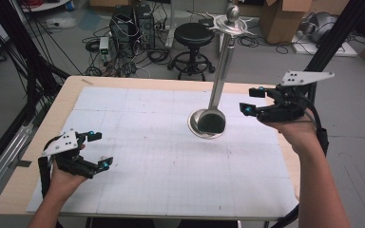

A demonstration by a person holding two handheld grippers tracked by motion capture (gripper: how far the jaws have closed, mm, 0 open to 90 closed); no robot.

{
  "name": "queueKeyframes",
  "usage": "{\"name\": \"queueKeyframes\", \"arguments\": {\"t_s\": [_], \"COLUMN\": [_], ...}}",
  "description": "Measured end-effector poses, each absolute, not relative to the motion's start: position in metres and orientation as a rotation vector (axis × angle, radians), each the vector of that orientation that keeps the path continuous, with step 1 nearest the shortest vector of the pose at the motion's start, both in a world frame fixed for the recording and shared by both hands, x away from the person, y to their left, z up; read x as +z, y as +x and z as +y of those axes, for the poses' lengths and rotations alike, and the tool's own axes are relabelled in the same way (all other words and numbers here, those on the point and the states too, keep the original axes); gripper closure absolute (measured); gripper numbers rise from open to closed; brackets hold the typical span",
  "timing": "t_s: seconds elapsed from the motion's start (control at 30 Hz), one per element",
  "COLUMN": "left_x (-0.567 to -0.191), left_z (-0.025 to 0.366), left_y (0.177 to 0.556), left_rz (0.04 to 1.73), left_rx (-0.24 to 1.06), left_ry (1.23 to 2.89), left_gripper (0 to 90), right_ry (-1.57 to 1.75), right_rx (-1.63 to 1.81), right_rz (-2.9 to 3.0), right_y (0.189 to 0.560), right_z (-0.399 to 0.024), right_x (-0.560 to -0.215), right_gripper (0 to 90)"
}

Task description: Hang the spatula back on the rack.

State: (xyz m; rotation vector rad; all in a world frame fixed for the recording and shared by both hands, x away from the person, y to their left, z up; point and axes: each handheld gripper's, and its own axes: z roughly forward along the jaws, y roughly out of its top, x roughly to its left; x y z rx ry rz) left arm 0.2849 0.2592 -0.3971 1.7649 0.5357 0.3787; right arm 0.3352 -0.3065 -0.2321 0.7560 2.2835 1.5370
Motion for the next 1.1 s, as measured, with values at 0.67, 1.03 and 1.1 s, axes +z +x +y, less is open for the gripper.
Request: {"name": "queueKeyframes", "arguments": {"t_s": [0.67, 1.03, 1.1], "left_x": [-0.398, -0.401, -0.402], "left_z": [0.258, 0.256, 0.256], "left_y": [0.286, 0.287, 0.287], "left_rz": [0.525, 0.518, 0.524], "left_rx": [0.369, 0.353, 0.349], "left_ry": [1.778, 1.787, 1.788], "left_gripper": [1.7, 1.7, 1.7], "right_ry": [0.879, 0.929, 0.936], "right_rx": [1.686, 1.674, 1.658], "right_rz": [2.105, 2.11, 2.111], "right_y": [0.302, 0.298, 0.298], "right_z": [-0.33, -0.329, -0.328], "right_x": [-0.329, -0.36, -0.364], "right_gripper": [15.3, 11.3, 10.8]}}
